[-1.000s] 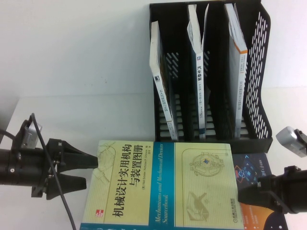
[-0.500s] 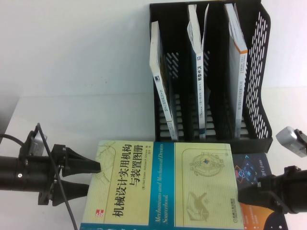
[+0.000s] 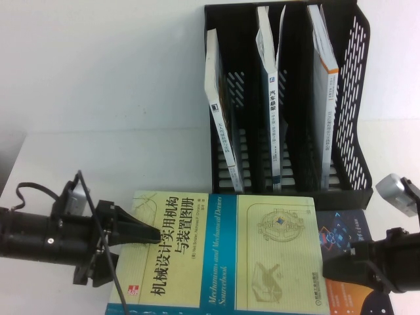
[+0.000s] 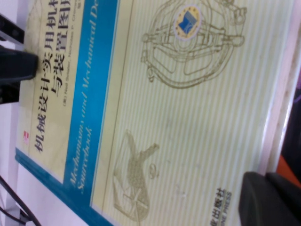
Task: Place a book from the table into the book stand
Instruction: Pick up the book with your left arm
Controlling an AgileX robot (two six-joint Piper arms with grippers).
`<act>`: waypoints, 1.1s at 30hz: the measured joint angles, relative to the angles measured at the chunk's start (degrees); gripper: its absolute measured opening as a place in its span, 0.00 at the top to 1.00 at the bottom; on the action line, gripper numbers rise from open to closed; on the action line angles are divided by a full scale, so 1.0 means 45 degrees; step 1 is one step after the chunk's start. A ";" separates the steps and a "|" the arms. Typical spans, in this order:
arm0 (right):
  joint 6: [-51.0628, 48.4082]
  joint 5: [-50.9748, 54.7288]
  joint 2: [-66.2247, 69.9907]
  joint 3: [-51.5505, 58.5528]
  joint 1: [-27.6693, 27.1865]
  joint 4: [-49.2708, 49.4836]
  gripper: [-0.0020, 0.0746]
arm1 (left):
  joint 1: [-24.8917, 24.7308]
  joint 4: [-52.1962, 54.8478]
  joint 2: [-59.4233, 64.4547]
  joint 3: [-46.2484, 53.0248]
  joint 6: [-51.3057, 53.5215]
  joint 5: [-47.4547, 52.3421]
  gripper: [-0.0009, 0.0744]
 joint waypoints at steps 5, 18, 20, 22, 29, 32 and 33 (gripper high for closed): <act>0.0000 0.0192 0.0166 -0.0060 0.0000 0.0092 0.98 | -0.0564 -0.0241 0.0000 0.0000 -0.0073 0.0024 0.24; -0.0229 0.0199 0.0166 -0.0060 0.0000 0.0090 0.98 | -0.0805 -0.0272 0.0000 -0.0004 0.0325 -0.0062 0.42; -0.0257 0.0199 0.0166 -0.0060 0.0000 0.0090 0.98 | -0.0805 -0.0272 0.0000 -0.0004 0.0492 -0.0062 0.44; -0.0341 0.0199 0.0166 -0.0060 0.0000 0.0090 0.98 | -0.0805 -0.0297 0.0000 -0.0004 0.0573 -0.0062 0.44; -0.0506 0.0219 0.0166 -0.0060 -0.0023 0.0044 0.98 | -0.0879 -0.0227 -0.1158 -0.0004 0.0670 -0.0295 0.52; -0.0531 0.0249 0.0166 -0.0060 -0.0023 -0.0085 0.98 | -0.0925 -0.0229 -0.2422 -0.0004 0.0458 -0.0253 0.62; -0.0531 0.0284 0.0166 -0.0060 -0.0023 -0.0118 0.98 | -0.0925 -0.0257 -0.2787 -0.0004 0.0375 -0.0203 0.65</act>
